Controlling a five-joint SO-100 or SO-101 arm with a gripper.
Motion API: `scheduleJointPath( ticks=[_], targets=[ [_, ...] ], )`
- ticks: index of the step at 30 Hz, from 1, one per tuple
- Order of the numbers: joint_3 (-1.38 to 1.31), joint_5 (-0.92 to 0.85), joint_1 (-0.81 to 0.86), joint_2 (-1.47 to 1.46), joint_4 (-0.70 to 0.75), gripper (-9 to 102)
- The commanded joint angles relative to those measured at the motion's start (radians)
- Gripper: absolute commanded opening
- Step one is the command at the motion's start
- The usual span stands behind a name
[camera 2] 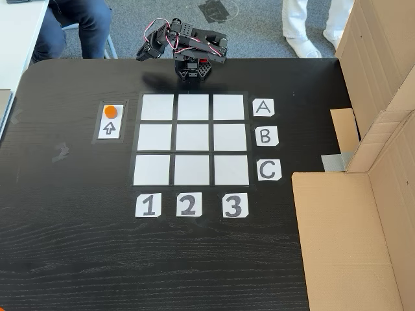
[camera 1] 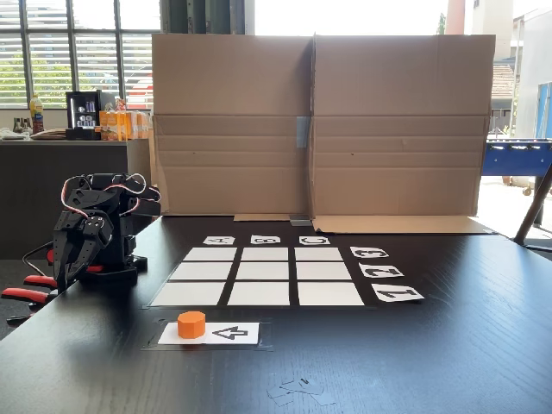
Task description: Pick up the round, orange token and place it in the grid on square A1.
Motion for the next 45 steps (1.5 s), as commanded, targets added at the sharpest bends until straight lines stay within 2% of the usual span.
scheduleJointPath(
  ticks=[1, 18, 23, 31, 35, 41, 45],
  targets=[
    [-0.242, -0.031, -0.011, -0.351, -0.046, 16],
    [-0.305, -0.034, -0.026, -0.439, -0.064, 16],
    [-0.373, -0.037, -0.064, -0.525, -0.104, 19],
    [-0.591, -0.038, -0.13, -0.747, -0.083, 24],
    [-0.739, -0.038, -0.152, -0.881, 0.015, 28],
    [-1.006, -0.032, -0.193, -1.124, 0.311, 26],
    [-1.143, 0.017, -0.224, -1.253, 0.408, 25]
  ],
)
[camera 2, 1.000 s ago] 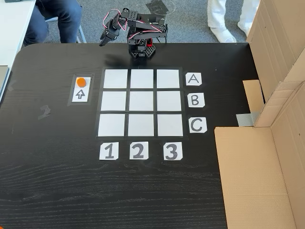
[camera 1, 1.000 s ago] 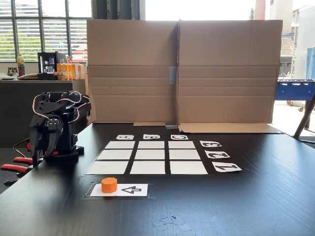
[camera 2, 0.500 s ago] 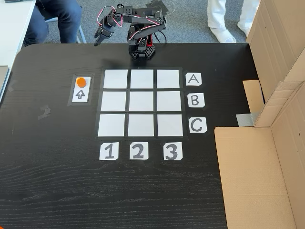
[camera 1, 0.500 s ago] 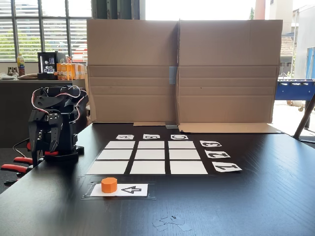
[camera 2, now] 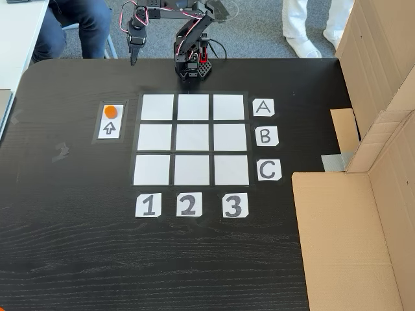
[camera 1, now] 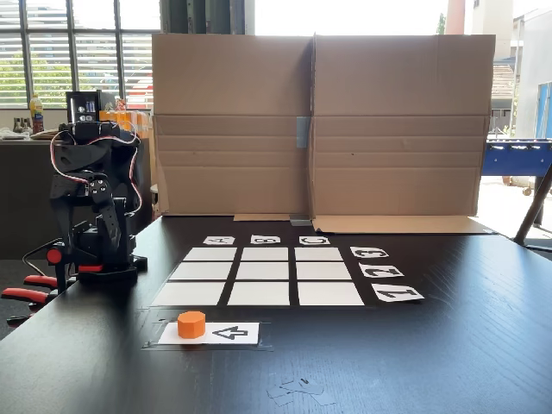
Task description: Pick up the round, orange token and place it in the grid on square A1.
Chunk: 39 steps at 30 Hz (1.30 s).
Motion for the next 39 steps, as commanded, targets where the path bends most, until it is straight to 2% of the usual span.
scheduleJointPath(
  ticks=[1, 9, 20, 29, 39],
  targets=[
    [-0.121, 0.046, -0.028, -0.078, 0.049, 25],
    [-0.273, 0.141, -0.095, -0.295, 0.057, 25],
    [-0.545, 0.164, -0.227, -0.601, 0.046, 24],
    [-0.793, 0.285, -0.321, -0.842, 0.038, 24],
    [-0.937, 0.325, -0.411, -0.988, 0.037, 24]
  ],
)
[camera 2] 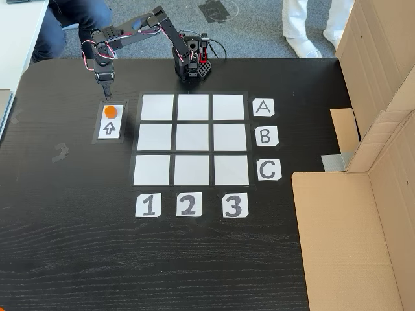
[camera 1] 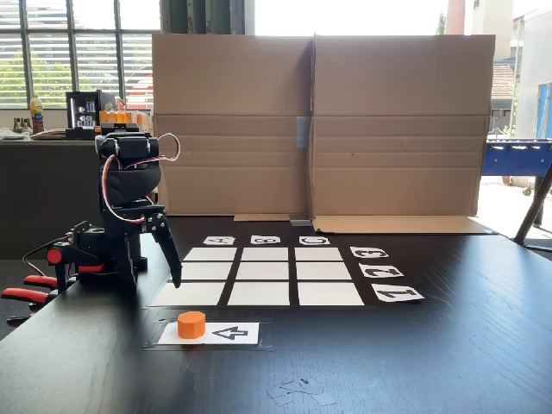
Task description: Pick up the round, orange token and place it in the grid on square A1.
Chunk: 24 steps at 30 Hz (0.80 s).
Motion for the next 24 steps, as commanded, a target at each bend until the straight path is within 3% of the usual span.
scheduleJointPath(
  ticks=[1, 24],
  targets=[
    [-0.067, 0.018, -0.032, -0.012, -0.008, 24],
    [-0.121, 0.15, -0.109, -0.144, -0.012, 24]
  ],
)
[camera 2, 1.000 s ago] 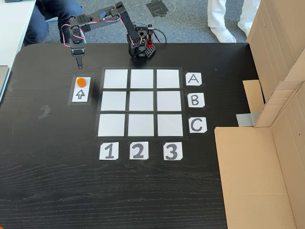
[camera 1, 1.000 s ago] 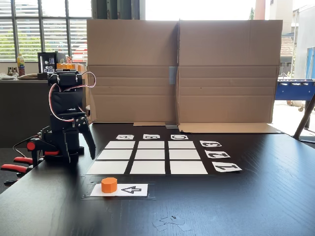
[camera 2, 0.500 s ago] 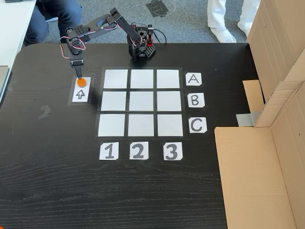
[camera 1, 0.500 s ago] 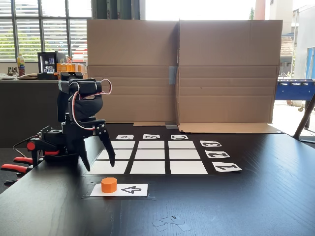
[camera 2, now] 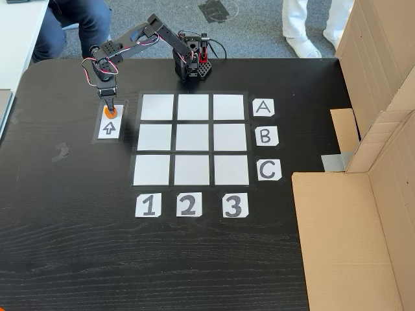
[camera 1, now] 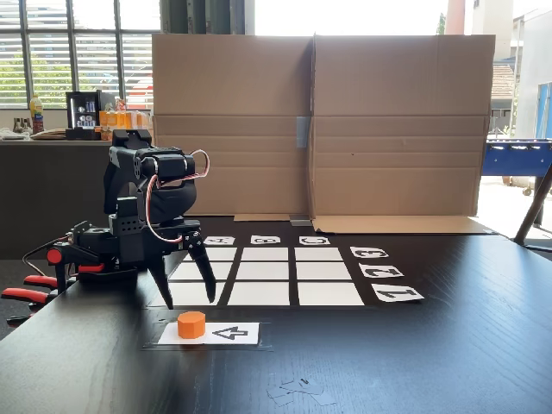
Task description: Pick up the round, orange token and place it in the grid on square A1.
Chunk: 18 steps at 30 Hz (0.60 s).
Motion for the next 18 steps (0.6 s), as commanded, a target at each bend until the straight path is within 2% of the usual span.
scheduleJointPath(
  ticks=[1, 18],
  targets=[
    [-0.035, 0.006, -0.003, 0.005, -0.006, 24],
    [-0.035, 0.009, 0.008, -0.04, -0.02, 24]
  ],
)
